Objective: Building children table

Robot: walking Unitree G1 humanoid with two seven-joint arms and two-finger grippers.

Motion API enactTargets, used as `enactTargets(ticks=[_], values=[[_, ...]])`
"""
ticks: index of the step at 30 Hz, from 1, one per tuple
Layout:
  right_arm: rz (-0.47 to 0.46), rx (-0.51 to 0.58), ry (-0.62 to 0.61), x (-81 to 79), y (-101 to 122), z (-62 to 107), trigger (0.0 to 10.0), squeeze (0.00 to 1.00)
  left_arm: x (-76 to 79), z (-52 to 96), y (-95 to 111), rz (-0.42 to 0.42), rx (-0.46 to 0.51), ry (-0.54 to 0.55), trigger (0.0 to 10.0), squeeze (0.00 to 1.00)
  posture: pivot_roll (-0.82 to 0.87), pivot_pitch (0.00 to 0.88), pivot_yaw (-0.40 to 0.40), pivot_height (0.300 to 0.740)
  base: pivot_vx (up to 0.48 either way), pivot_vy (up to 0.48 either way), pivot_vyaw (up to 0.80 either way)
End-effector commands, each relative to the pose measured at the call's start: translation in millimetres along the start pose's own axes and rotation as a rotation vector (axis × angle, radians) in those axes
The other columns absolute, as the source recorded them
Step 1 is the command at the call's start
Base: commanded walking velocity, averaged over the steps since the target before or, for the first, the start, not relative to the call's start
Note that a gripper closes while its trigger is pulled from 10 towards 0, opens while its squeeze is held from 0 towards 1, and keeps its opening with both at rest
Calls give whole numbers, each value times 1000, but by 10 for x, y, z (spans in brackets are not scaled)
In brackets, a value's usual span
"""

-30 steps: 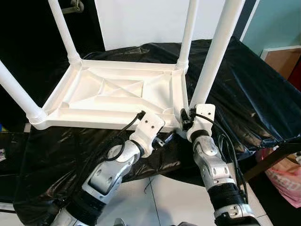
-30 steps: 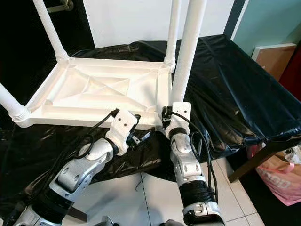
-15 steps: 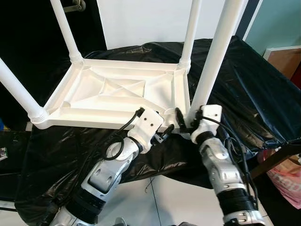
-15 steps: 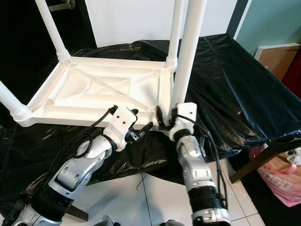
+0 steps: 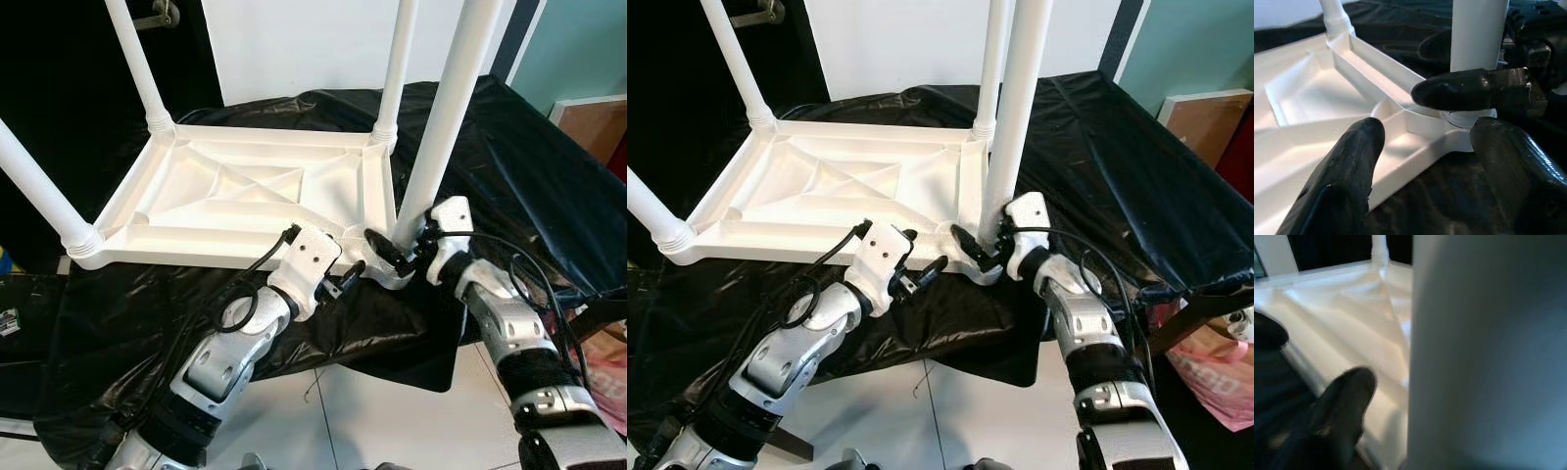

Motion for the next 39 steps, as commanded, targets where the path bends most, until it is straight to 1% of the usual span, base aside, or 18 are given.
enactTargets(ticks=[1,2,5,11,12,14,16,19,20,22,23,25,26,30,31,33,35,39], values=[[20,-21,48,-39,-33,-27,4627,0,190,31,-67,29,-57,-186,10000,0,-23,53,13,740,0,0,0],[33,-31,75,-50,-47,-39,0,0,208,34,-71,42,-62,-203,10000,0,-16,55,14,740,0,0,0],[44,-36,108,-54,-67,-47,0,0,220,36,-70,48,-66,-215,10000,0,-16,55,14,740,0,0,0],[-23,-58,113,-71,-181,0,0,0,210,0,-81,-25,-66,-220,10000,0,-1,45,-8,740,0,0,0],[-33,-75,87,-72,-222,5,10000,0,197,-23,-81,-30,-65,-216,10000,0,-3,30,-9,740,0,0,0],[-43,-86,57,-68,-254,7,10000,0,185,-40,-85,-30,-64,-213,10000,0,-5,23,-9,740,0,0,0],[-99,-94,-18,-51,-295,-3,10000,0,164,-73,-70,-30,-53,-207,10000,0,-6,11,-17,740,0,0,0],[-103,-104,-73,-61,-317,-11,10000,0,141,-100,-64,-24,-53,-200,10000,0,-6,6,-19,740,0,0,0],[-103,-123,-126,-72,-351,-15,10000,0,115,-116,-54,-21,-51,-193,10000,0,-14,0,-19,740,0,0,0],[-103,-123,-126,-72,-351,-15,10000,0,115,-116,-54,-21,-51,-193,10000,0,-14,0,-19,740,0,0,0],[-119,-141,-197,-106,-389,-25,10000,0,77,-132,-39,-17,-47,-183,10000,0,-22,0,-16,740,0,0,0],[-119,-141,-197,-106,-389,-25,10000,0,77,-132,-39,-17,-47,-183,10000,0,-22,0,-16,740,0,0,0],[-122,-158,-258,-116,-407,-25,10000,0,58,-136,-38,-9,-46,-176,10000,0,-33,0,-13,740,0,0,0],[-223,-248,-539,-114,-497,35,10000,0,26,-123,-37,14,-27,-161,10000,0,-54,0,-3,740,0,0,0],[-223,-248,-539,-114,-497,35,10000,0,26,-123,-37,14,-27,-161,10000,0,-54,0,-3,740,0,0,0],[-259,-282,-640,-150,-514,48,10000,0,0,-116,-36,21,-7,-144,10000,0,-68,8,5,740,0,0,0],[-274,-286,-680,-181,-492,38,10000,0,-16,-116,-38,22,0,-131,10000,0,-70,13,8,740,0,0,0],[-304,-250,-667,-288,-398,-50,10000,0,-35,-116,-34,7,12,-109,10000,0,-70,15,14,740,0,0,0]])
Point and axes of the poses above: a point about 5 cm out from each wrist's last joint towards the gripper, its own z axis pointing back from the gripper into the wrist, its own y axis along the axis of the wrist's last joint, x = y × z, the point moved 5 cm from there along -z, pointing out of the wrist towards the gripper, and after that the axes turned 13 degrees about z, right-handed, at the moved point
